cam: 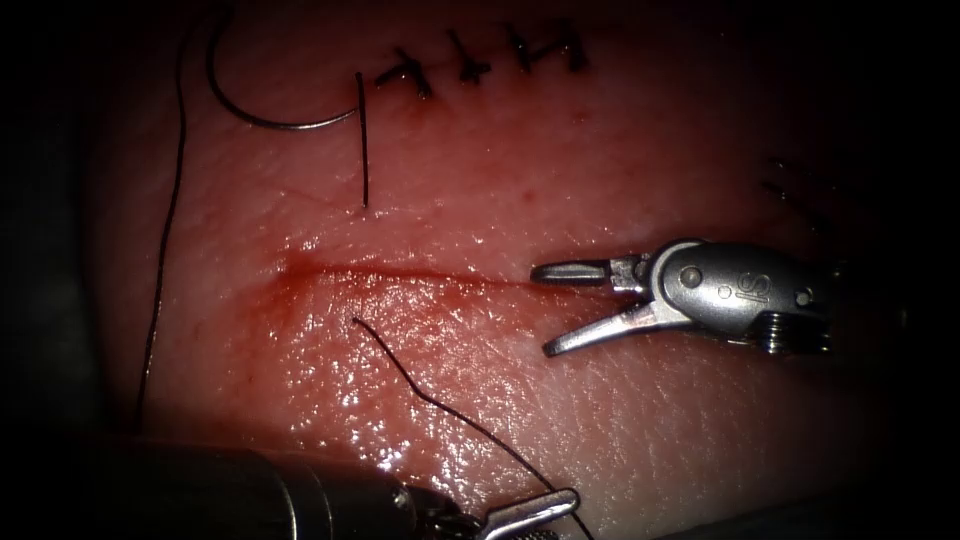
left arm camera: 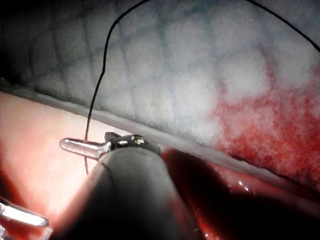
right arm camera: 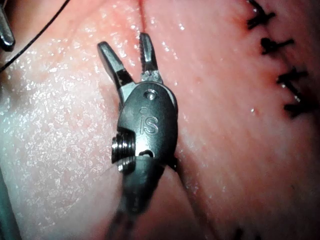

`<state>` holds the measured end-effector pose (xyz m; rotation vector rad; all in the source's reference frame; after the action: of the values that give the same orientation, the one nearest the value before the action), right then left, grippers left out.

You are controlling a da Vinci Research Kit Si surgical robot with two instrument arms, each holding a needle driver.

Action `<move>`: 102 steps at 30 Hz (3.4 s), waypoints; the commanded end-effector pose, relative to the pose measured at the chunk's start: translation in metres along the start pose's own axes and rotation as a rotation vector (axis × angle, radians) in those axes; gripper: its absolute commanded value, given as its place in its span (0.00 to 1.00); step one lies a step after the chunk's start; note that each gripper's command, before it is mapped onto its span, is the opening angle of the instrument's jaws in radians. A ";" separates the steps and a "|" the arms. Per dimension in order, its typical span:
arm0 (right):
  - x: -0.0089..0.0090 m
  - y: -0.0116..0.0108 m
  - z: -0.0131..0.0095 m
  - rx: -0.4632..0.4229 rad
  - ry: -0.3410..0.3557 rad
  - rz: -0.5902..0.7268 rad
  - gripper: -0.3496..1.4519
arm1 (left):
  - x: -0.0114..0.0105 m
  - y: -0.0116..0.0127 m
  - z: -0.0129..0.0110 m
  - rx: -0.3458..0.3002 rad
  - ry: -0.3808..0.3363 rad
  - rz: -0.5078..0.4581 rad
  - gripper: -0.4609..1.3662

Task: Wound Closure
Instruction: Pick up suture with left jaws, then regrasp suture to increase length of working suture

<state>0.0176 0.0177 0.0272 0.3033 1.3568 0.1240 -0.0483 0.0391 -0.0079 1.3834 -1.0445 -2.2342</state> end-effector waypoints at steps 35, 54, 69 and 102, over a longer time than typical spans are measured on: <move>-0.0006 -0.0005 0.0012 -0.003 -0.016 -0.037 0.58 | -0.0010 -0.0013 -0.0011 -0.076 0.064 -0.045 0.06; 0.0004 -0.0002 0.0080 0.024 0.035 -0.197 0.71 | -0.0046 -0.0056 -0.0071 -0.113 0.053 -0.115 0.06; 0.0013 -0.0009 0.0132 0.130 0.159 -0.304 0.72 | -0.0049 -0.0062 -0.0071 -0.139 0.053 -0.115 0.06; 0.0014 -0.0017 0.0189 0.176 0.246 -0.406 0.63 | -0.0050 -0.0064 -0.0076 -0.141 0.059 -0.130 0.06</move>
<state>0.0362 0.0139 0.0288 0.1469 1.6528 -0.3002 -0.0385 0.0433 -0.0114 1.4860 -0.7890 -2.2923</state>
